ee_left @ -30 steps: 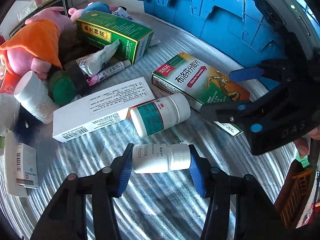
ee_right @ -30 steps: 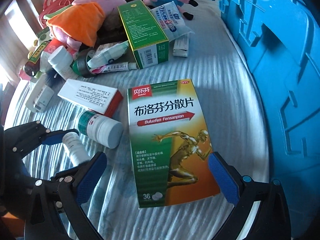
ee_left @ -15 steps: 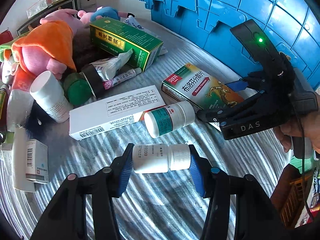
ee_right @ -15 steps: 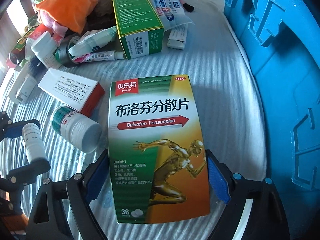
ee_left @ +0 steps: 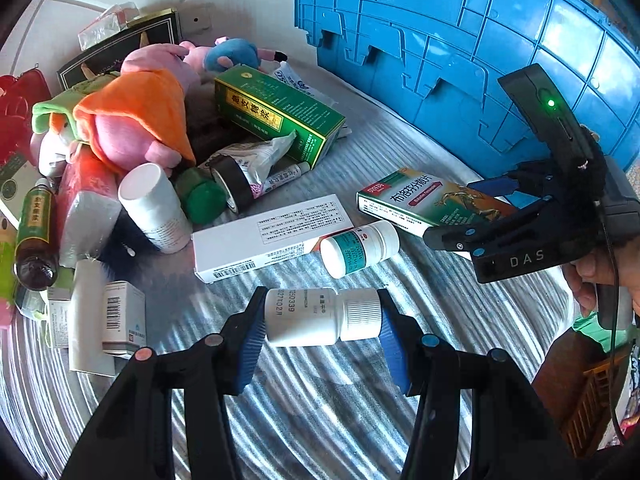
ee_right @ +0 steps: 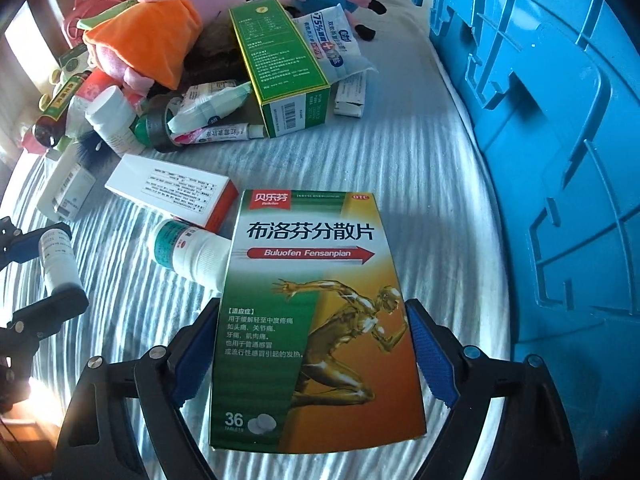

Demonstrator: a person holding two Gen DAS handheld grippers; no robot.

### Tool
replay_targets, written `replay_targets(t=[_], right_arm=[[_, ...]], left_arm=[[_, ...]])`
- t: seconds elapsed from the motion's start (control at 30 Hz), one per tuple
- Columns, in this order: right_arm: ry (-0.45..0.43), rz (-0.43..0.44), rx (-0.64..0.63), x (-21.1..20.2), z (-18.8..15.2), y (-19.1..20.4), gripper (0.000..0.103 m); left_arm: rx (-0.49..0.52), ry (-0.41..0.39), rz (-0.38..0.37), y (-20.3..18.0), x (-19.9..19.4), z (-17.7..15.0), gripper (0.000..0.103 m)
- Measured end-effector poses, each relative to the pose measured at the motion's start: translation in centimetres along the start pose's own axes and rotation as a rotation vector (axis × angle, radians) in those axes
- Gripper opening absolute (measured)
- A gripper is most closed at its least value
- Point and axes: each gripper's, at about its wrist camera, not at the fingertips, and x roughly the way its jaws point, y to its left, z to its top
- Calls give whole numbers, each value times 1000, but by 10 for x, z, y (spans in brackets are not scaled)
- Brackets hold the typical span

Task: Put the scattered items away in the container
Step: 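Lift the pill bottle with left tool while right tool lifts the Bulofen box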

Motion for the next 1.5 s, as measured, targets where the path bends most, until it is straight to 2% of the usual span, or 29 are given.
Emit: replay_targets(t=[0.33, 0.57, 0.97, 1.5], right_arm=[[-35, -3, 30, -36, -3, 7, 87], [-83, 6, 26, -77, -1, 26, 87], [-222, 46, 15, -165, 19, 59, 87], [-435, 115, 26, -288, 29, 73, 87]], left_arm=[[-13, -43, 34, 14, -46, -2, 51], [-53, -85, 50, 30, -86, 4, 51], [-97, -169, 136, 53, -167, 24, 51], [-121, -299, 217, 62, -267, 60, 51]])
